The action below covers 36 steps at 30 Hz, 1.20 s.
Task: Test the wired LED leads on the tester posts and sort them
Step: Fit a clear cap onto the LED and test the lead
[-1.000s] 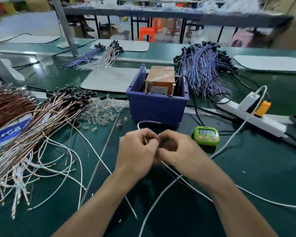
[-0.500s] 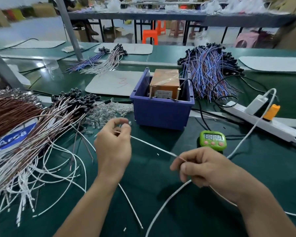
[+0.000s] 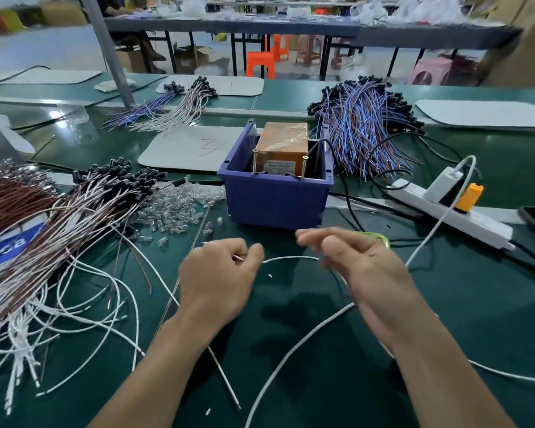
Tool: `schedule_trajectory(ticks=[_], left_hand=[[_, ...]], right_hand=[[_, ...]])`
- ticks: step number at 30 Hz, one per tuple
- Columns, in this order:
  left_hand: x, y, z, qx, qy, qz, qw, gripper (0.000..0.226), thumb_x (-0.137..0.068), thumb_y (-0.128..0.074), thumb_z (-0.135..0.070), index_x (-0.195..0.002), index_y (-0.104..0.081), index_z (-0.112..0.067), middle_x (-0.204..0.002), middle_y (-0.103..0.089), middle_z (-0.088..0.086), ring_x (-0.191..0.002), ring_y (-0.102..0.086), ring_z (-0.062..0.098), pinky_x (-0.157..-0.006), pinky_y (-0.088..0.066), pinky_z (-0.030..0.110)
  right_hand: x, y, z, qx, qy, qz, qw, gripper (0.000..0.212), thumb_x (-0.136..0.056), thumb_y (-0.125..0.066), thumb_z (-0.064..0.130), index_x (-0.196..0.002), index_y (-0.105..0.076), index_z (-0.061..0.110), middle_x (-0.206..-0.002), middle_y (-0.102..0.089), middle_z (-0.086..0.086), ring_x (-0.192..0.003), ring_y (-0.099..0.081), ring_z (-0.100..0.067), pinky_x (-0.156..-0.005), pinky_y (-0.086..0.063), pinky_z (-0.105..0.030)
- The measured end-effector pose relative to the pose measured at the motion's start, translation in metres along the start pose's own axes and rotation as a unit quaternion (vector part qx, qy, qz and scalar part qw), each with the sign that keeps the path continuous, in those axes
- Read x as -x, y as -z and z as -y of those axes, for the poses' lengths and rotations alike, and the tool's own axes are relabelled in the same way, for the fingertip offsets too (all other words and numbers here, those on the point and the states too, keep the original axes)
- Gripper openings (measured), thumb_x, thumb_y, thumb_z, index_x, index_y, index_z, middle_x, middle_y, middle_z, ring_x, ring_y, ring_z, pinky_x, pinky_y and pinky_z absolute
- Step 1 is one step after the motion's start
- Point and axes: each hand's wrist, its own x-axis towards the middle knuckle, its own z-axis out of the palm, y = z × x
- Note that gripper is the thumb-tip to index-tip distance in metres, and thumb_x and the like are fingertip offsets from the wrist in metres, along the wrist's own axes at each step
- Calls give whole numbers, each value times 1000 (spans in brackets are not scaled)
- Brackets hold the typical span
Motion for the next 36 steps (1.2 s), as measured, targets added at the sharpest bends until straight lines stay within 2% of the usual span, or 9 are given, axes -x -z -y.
schedule_trajectory(ticks=[4,9,11,16,21,25,29,32,36], left_hand=[[8,-10,-5,238,-16,120,964,47,-94,-51,-46,-53,-52,-24,-48,-42,-11,-51,-36,8,-53,-32,30],[7,-11,-4,380,14,196,904,53,-94,-50,-44,-54,-52,-9,-51,-51,5,-51,-40,17,-52,-34,27],[8,-9,-5,363,-1,196,911,46,-88,-53,-46,-58,-53,-11,-56,-57,17,-54,-45,20,-55,-37,32],[0,0,9,235,-18,120,964,21,-80,-67,-46,-74,-71,-26,-54,-61,-10,-52,-52,6,-57,-44,24],[-6,4,16,180,-11,67,981,12,-81,-81,-38,-72,-75,-44,-65,-69,-20,-60,-61,-4,-59,-43,8],[-7,11,13,193,-15,68,979,28,-80,-84,-35,-69,-72,-57,-68,-71,-25,-65,-65,-6,-60,-44,6],[0,8,6,159,-44,64,984,13,-81,-74,-45,-69,-71,-48,-69,-67,-30,-64,-61,-7,-58,-41,9],[2,4,3,113,-70,56,990,9,-81,-69,-49,-78,-72,-41,-71,-67,-29,-68,-61,-5,-65,-43,20],[2,5,0,169,-63,42,983,11,-78,-74,-41,-87,-73,-46,-74,-71,-28,-71,-67,-3,-66,-49,17]], right_hand=[[-1,-28,-6,61,-21,133,989,32,-97,-58,0,-84,-82,18,-119,-73,16,-127,-56,4,-100,-41,-9],[-4,-25,-11,147,-10,118,982,27,-97,-59,9,-77,-76,15,-86,-76,1,-89,-69,-15,-90,-51,-30],[-1,-20,-12,123,-28,132,983,24,-91,-58,18,-75,-75,12,-73,-69,-1,-73,-61,-12,-78,-47,-21],[1,-4,-21,22,-68,46,996,28,-98,-57,15,-78,-77,13,-66,-55,-8,-65,-48,-15,-68,-38,-27],[-10,-13,-19,-4,-84,-39,996,38,-103,-51,4,-79,-79,13,-58,-57,-4,-51,-45,-8,-51,-29,-21],[-11,-20,-6,92,-63,-50,992,26,-102,-54,5,-96,-77,12,-59,-64,-3,-46,-49,-2,-46,-37,-13],[-12,-24,7,293,-51,-12,955,23,-100,-56,17,-89,-75,20,-69,-75,1,-52,-61,-10,-60,-49,-26],[-13,-26,9,270,-69,1,960,25,-100,-55,16,-87,-76,18,-72,-76,-1,-55,-64,-12,-64,-50,-30],[-23,-29,-3,263,-45,-49,962,25,-97,-58,17,-82,-78,20,-60,-70,3,-50,-51,-1,-58,-42,-26]])
